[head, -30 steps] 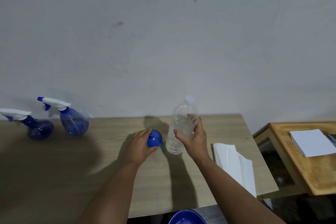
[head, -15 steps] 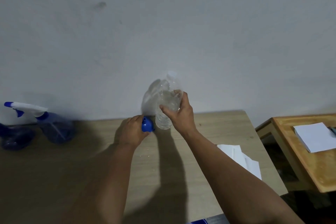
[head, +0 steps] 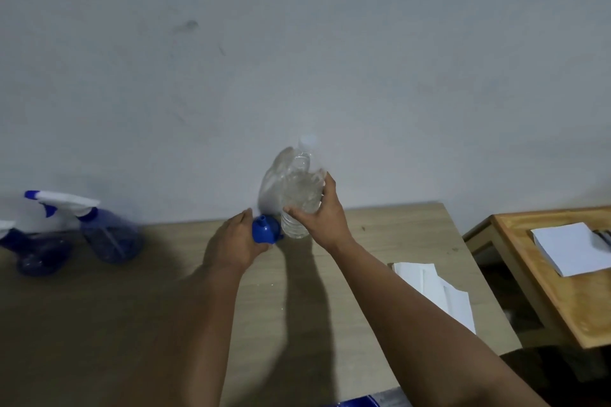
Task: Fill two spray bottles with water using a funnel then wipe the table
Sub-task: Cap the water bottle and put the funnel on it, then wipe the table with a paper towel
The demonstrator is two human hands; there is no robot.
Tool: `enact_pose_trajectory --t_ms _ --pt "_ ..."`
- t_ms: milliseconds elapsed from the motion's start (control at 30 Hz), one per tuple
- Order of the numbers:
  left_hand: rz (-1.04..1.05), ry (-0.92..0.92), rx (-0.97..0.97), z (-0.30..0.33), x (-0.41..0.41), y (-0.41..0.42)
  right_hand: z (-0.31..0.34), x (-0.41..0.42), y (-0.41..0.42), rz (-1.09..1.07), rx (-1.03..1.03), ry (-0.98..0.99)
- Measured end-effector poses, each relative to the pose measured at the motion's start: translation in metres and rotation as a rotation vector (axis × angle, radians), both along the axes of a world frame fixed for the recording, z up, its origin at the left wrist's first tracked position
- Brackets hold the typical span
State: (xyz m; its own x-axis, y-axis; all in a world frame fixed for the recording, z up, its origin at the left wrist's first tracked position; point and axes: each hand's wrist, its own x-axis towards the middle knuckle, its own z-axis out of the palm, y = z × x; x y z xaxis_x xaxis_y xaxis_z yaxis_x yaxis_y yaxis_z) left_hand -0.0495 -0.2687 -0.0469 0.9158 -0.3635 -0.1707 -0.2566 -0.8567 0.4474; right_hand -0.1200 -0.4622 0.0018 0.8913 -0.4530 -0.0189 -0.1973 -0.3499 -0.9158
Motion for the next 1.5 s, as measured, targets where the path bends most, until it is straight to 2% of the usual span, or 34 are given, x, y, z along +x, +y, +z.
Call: enact_pose_trajectory --t_ms 233,500,733,967,1267,1500 --pt "0.024 -0.027 0.002 0.017 -0.055 0.027 0.018 -0.046 0.007 -0.046 0.005 0.116" --pt "-0.095 0.096 0.008 0.022 -0.146 0.033 0.017 -0.161 0.026 -0.209 -0.048 0.236" --pt "-0.229 0.198 -0.143 0.041 -0.193 -0.017 0.035 -0.267 -0.009 -0.415 -0.094 0.396" --pt "-0.391 0.214 -0.201 0.066 -0.24 -0.09 0.052 -0.323 -0.075 -0.626 -0.059 0.39" --pt "-0.44 0.211 -0.155 0.051 -0.288 -0.191 0.011 -0.332 -0.168 -0.534 0.042 0.516" --pt "-0.322 0.23 -0.099 0.008 -0.3 -0.223 -0.036 -0.323 -0.192 -0.359 -0.077 0.676"
